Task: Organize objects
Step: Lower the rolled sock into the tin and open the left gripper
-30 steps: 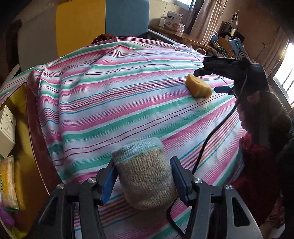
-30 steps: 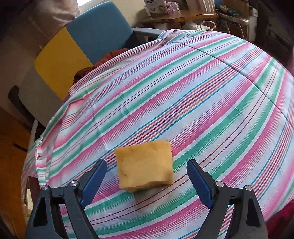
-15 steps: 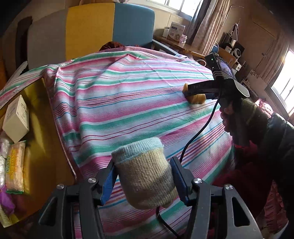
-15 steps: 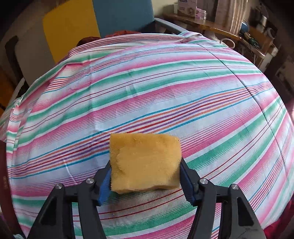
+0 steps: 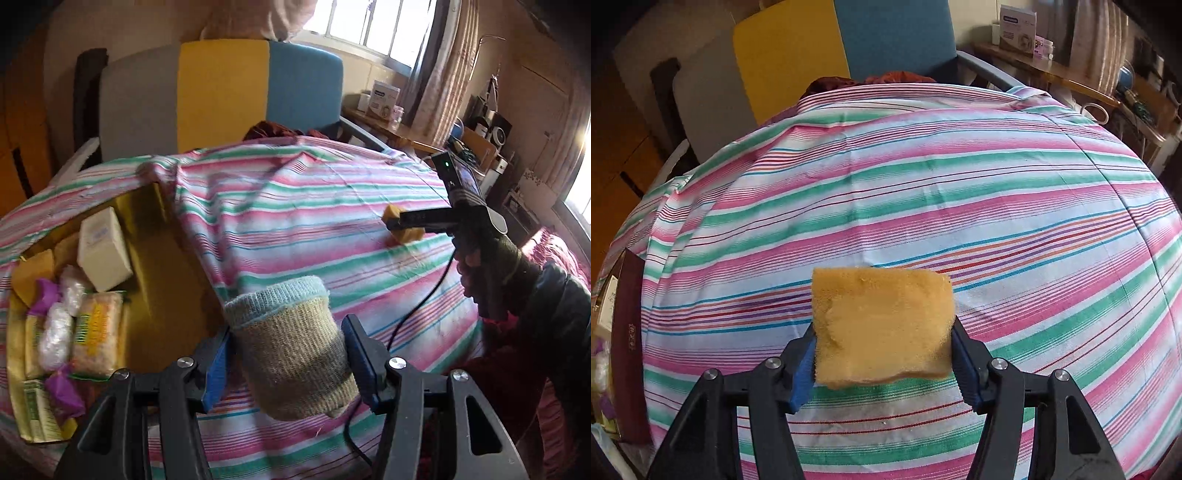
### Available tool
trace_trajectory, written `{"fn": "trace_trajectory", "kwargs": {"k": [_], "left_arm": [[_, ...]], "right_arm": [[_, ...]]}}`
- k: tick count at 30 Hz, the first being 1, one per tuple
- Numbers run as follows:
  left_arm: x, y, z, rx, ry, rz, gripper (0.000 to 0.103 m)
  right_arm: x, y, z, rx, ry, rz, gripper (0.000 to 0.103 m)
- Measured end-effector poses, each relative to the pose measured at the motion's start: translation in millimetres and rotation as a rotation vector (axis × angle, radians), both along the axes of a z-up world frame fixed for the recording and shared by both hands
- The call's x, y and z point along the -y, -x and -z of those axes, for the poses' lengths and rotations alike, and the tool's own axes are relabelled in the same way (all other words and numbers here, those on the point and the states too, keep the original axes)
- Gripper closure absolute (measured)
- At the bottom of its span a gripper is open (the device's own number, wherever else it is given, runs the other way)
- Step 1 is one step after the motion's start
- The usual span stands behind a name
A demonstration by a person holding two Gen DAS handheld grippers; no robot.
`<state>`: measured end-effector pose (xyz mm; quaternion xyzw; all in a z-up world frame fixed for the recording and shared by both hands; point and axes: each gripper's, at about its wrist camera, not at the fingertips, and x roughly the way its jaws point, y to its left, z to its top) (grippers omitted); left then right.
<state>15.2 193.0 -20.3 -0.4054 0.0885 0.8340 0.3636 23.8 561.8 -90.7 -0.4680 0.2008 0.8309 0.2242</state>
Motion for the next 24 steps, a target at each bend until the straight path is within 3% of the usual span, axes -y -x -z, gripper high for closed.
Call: {"fn": "trace_trajectory", "kwargs": {"k": [12, 20, 24], "left_arm": [[62.1, 13.2, -12.6, -0.085, 0.021, -0.168, 0.046], [110.2, 32.5, -5.9, -0.073, 0.030, -0.276, 0.046], [161.0, 49.8, -8.0, -0.039, -0.008, -0.411, 0.046]], "right_arm": [[19.5, 10.0, 12.5, 0.069, -0.020, -0.098, 0.040], [20.0, 10.3, 15.5, 0.082, -0.027, -0.105, 0.040], [20.5, 11.0, 16.8, 0.087, -0.034, -0.108, 0.040]]}}
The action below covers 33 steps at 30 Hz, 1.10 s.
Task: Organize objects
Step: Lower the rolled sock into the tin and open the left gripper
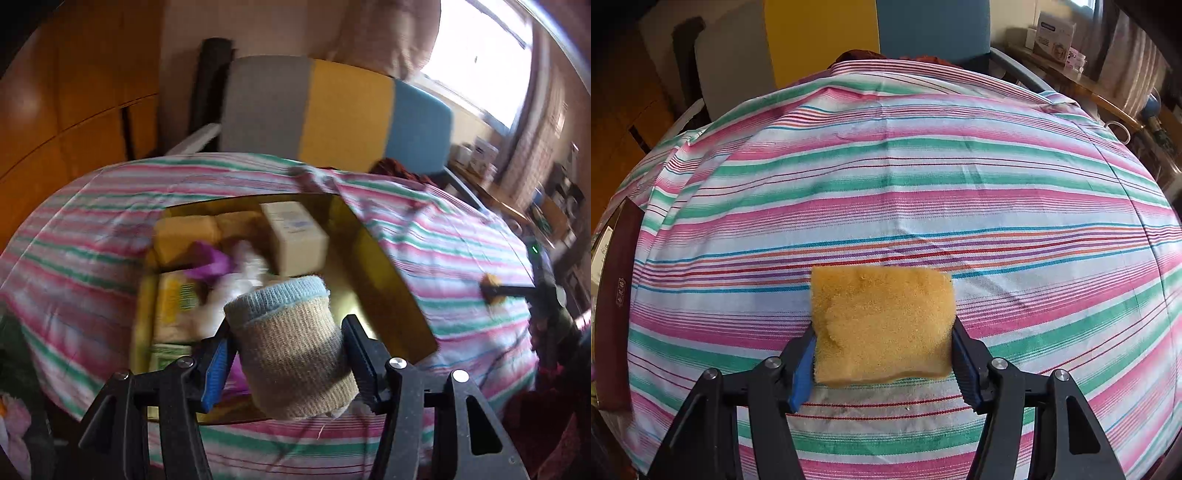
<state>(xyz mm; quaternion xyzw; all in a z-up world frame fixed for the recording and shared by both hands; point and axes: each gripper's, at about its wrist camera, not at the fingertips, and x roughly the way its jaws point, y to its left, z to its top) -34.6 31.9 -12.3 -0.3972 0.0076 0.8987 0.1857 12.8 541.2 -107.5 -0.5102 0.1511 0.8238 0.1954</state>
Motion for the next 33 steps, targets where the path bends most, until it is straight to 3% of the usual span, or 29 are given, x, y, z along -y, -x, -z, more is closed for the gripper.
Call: {"fn": "trace_trajectory", "kwargs": {"k": [4, 7, 10, 15, 19, 23, 26, 33], "left_arm": [[38.6, 4.7, 4.2, 0.026, -0.029, -0.084, 0.046], [41.8, 8.0, 12.0, 0.067, -0.063, -0.073, 0.046], [23.5, 10.0, 17.6, 0.106, -0.111, -0.004, 0.046], [-31.3, 21.2, 28.1, 0.139, -0.098, 0.140, 0.046], [-65.2, 31.6, 43.3, 0.144, -0.013, 0.195, 0.045], [-77.6, 39.1, 65.8, 0.217, 0.044, 0.211, 0.045], [-78.2, 34.6, 68.0, 0.186, 0.093, 0.199, 0.044], [-76.6, 28.0, 69.2, 0.157, 0.114, 0.187, 0.043]], "right_arm": [[1.5, 0.9, -0.2, 0.006, -0.012, -0.002, 0.040], [1.7, 1.8, 0.2, 0.011, -0.014, -0.005, 0.040], [4.2, 1.6, -0.6, 0.018, -0.024, -0.009, 0.040], [4.5, 2.5, -0.5, 0.020, -0.025, -0.008, 0.040], [4.6, 2.6, -0.6, 0.020, -0.025, -0.008, 0.040], [4.8, 2.6, -0.7, 0.021, -0.028, -0.009, 0.039], [5.0, 2.6, -0.6, 0.023, -0.030, -0.011, 0.039], [5.2, 3.1, -0.6, 0.027, -0.036, -0.015, 0.039]]}}
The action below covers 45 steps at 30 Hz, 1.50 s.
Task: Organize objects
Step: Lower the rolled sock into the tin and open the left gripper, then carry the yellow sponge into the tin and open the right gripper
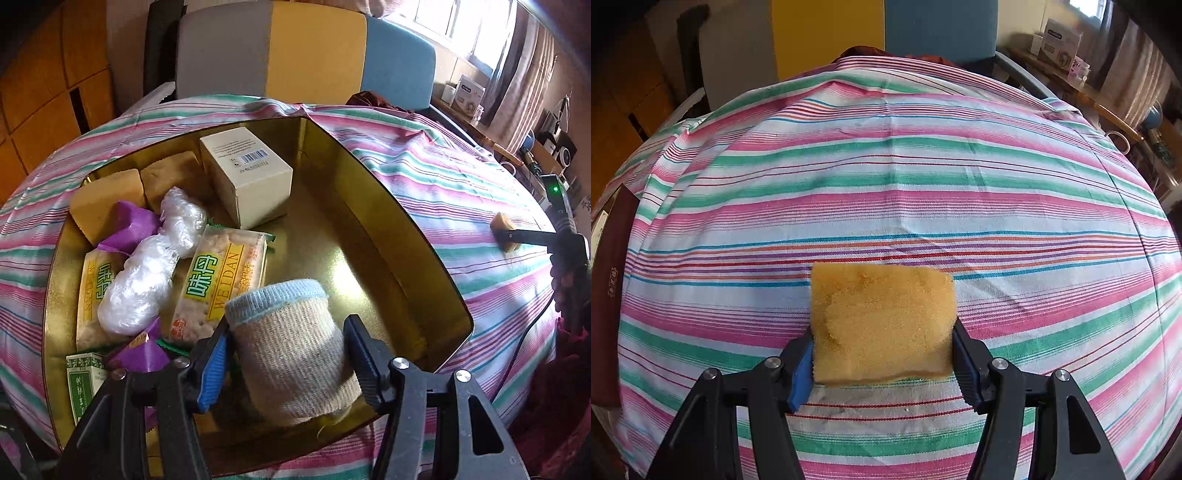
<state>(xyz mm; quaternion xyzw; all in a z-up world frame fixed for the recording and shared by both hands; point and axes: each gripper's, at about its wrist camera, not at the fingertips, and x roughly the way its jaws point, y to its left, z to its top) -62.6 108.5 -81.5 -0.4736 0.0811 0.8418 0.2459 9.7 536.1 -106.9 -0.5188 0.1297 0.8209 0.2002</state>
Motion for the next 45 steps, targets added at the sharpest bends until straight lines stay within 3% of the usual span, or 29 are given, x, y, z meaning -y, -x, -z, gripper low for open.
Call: {"fn": "trace_trajectory", "kwargs": {"k": [16, 22, 29, 36, 40, 45], "left_arm": [[24.1, -24.6, -49.8, -0.155, -0.022, -0.085, 0.037], [40.0, -25.8, -57.5, -0.167, -0.052, -0.123, 0.037], [61.3, -28.7, -57.5, -0.158, -0.086, -0.163, 0.037], [101.0, -27.7, -57.1, -0.146, -0.117, -0.280, 0.037], [114.5, -27.6, -59.0, -0.166, -0.090, -0.351, 0.037], [123.1, -26.6, -64.1, -0.203, -0.069, -0.414, 0.037]], "right_arm": [[3.8, -0.5, -2.8, 0.006, -0.026, -0.002, 0.040], [25.0, 2.3, -27.6, -0.063, 0.000, -0.023, 0.040], [118.4, 29.0, -76.0, -0.191, 0.038, -0.208, 0.040], [241.5, 67.6, -108.1, -0.278, 0.069, -0.452, 0.039], [290.5, 90.1, -96.5, -0.245, 0.046, -0.541, 0.039], [329.7, 115.5, -56.7, -0.121, -0.058, -0.617, 0.039]]}}
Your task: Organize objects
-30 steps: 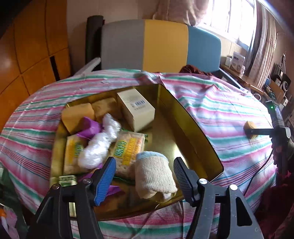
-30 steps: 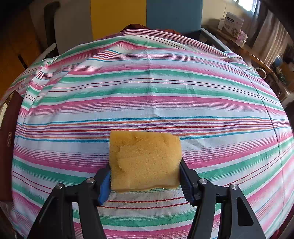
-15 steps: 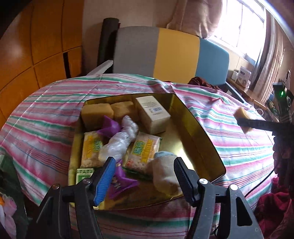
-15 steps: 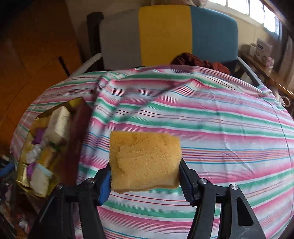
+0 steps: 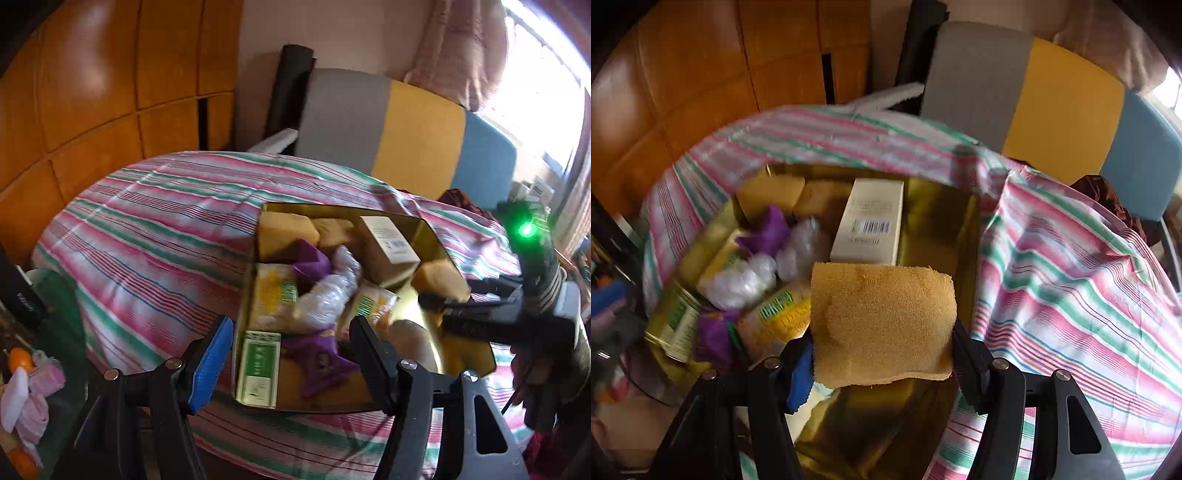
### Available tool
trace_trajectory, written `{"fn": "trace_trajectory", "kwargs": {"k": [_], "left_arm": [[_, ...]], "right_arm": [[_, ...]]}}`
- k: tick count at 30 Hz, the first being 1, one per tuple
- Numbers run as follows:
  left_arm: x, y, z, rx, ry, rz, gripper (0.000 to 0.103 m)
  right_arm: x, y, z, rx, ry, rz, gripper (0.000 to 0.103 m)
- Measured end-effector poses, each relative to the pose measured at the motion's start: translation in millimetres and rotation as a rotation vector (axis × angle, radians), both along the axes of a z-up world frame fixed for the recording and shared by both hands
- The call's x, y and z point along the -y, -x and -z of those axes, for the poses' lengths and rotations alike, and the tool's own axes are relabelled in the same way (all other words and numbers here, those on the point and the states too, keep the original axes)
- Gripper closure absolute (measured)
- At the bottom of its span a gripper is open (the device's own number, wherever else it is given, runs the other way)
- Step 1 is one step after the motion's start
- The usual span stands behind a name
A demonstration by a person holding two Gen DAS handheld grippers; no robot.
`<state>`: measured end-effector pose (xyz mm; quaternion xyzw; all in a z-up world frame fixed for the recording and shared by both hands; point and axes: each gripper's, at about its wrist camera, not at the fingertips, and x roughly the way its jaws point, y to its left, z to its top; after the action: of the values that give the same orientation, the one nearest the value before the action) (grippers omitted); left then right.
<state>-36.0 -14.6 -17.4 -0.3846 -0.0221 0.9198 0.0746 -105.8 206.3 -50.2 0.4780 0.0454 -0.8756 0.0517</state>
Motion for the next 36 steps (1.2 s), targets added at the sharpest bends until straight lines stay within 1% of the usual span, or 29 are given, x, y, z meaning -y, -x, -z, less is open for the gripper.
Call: {"fn": "trace_trajectory", "kwargs": {"k": [2, 4, 6, 7, 11, 14, 18, 22, 26, 32, 36], "left_arm": [[0.8, -0.4, -1.5, -0.014, 0.004, -0.012, 0.037], [-0.4, -1.7, -3.2, -0.023, 0.027, -0.021, 0.037], [-2.8, -3.1, -5.4, -0.035, 0.042, -0.020, 0.037], [-3.6, -4.5, -6.4, -0.042, 0.042, -0.019, 0.037], [-9.4, -9.7, -10.8, -0.064, 0.049, -0.014, 0.037], [-15.6, -14.5, -15.1, -0.088, 0.080, -0.042, 0.037], [-20.3, -21.4, -20.5, -0.111, 0.090, -0.080, 0.037], [-25.4, -28.9, -23.6, -0.132, 0.128, -0.095, 0.037], [-27.6, -30.3, -19.4, -0.102, 0.119, -0.072, 0.037], [-31.6, -30.6, -11.0, -0.051, 0.092, -0.033, 0.037], [-34.2, -33.3, -8.8, -0.061, 0.102, -0.025, 0.037]], "right_arm": [[5.4, 3.7, 11.6, 0.026, -0.018, -0.011, 0.038], [9.4, 5.0, 18.3, 0.035, -0.036, -0.017, 0.036], [9.0, 5.3, 24.2, 0.045, -0.045, -0.009, 0.020], [7.2, 4.1, 24.7, 0.047, -0.040, -0.001, 0.019], [-3.3, -6.1, 17.8, 0.018, 0.000, 0.028, 0.019], [-7.8, -16.5, 9.5, -0.025, 0.037, 0.053, 0.018], [-12.1, -36.7, -1.7, -0.083, 0.095, 0.098, 0.017], [-10.2, -60.1, -11.0, -0.124, 0.148, 0.126, 0.017], [-9.3, -79.3, -14.2, -0.147, 0.184, 0.140, 0.017], [-2.7, -100.9, -15.0, -0.164, 0.196, 0.137, 0.017], [-0.5, -106.3, -15.0, -0.169, 0.198, 0.136, 0.017]]}}
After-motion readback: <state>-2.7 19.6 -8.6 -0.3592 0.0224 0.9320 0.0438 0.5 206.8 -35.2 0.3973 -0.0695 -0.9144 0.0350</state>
